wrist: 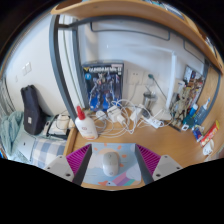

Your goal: Arrange mouse

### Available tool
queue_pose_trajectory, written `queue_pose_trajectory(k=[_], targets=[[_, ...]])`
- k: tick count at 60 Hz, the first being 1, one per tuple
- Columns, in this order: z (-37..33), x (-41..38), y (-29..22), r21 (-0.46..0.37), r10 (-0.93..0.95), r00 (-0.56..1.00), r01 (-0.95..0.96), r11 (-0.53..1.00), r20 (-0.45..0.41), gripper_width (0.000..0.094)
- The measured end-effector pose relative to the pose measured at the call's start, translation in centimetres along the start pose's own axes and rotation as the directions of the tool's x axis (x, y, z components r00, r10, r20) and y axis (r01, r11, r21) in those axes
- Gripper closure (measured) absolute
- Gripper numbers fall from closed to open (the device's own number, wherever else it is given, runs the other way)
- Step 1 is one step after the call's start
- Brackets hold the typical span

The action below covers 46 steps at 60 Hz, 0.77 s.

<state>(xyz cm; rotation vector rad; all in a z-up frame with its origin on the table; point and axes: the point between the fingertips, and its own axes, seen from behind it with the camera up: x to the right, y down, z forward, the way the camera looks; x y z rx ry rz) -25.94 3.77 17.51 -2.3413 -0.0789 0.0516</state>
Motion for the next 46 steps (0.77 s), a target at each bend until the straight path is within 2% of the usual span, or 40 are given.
queue_pose_trajectory(k=[12, 19, 26, 40, 46], targets=[[-8.9, 2.6, -5.5, 0.114, -0.004, 0.999, 0.01, 0.993, -0.054, 0.0079], [-12.3, 2.9, -6.3, 0.152, 0.012, 0.999, -0.006, 0.988, -0.04, 0.0086], [-14.1, 3.5, -5.9, 0.16, 0.02, 0.999, -0.015, 0.987, -0.032, 0.0087], [-15.8, 5.2, -4.7, 0.171, 0.02, 0.997, -0.008, 0.985, -0.068, 0.0088], [-15.8, 4.5, -4.1, 0.166, 0.03, 0.998, -0.022, 0.986, -0.048, 0.0089]])
